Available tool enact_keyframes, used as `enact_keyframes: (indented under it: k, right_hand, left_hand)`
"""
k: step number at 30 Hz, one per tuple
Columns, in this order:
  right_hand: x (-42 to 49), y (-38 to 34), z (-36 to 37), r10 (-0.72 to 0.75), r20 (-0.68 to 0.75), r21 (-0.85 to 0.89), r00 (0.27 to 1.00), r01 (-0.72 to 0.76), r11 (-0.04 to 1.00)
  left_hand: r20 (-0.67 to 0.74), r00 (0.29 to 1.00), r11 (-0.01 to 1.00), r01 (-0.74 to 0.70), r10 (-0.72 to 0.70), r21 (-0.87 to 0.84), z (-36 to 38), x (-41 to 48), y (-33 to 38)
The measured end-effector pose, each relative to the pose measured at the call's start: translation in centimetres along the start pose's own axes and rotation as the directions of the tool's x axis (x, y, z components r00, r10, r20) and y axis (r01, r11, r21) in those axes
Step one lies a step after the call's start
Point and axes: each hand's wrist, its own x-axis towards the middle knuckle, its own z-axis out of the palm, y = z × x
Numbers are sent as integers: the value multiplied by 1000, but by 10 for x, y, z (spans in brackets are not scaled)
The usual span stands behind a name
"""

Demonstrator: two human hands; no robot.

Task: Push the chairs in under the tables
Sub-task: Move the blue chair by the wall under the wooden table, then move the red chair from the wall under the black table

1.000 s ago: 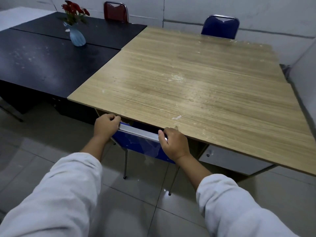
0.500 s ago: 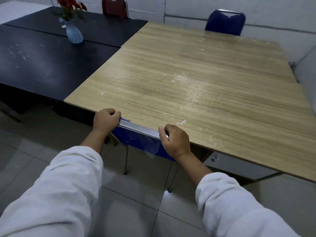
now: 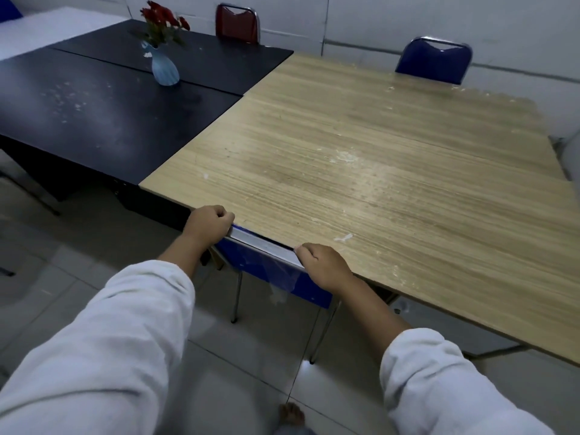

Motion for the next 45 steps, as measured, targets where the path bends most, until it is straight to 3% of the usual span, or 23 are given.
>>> enact_keyframes:
  k: [5,10,21,36,45]
  right_hand:
    - [29,-21,-7,108,288,-41,951,-101,994]
    - [64,-54,6,115,341,-172,933,-59,983]
    - [158,-160,67,-44,325,-319,945,153,935]
    - [306,-390,244,-158,380,-288,911,279,916]
    - [380,-502,321,-235,452,-291,861,391,873]
  left_hand:
    - [206,978,995,-29,9,93,-15,5,-10]
    - [310,949,988,-105,66,112,-29,6,-14]
    - [158,987,994,-27,10,107,-126,33,-96]
    - [-1,984,969,176,-179,174,-349,97,-339]
    - [-50,967,959,253,-248,129,-429,133,-445]
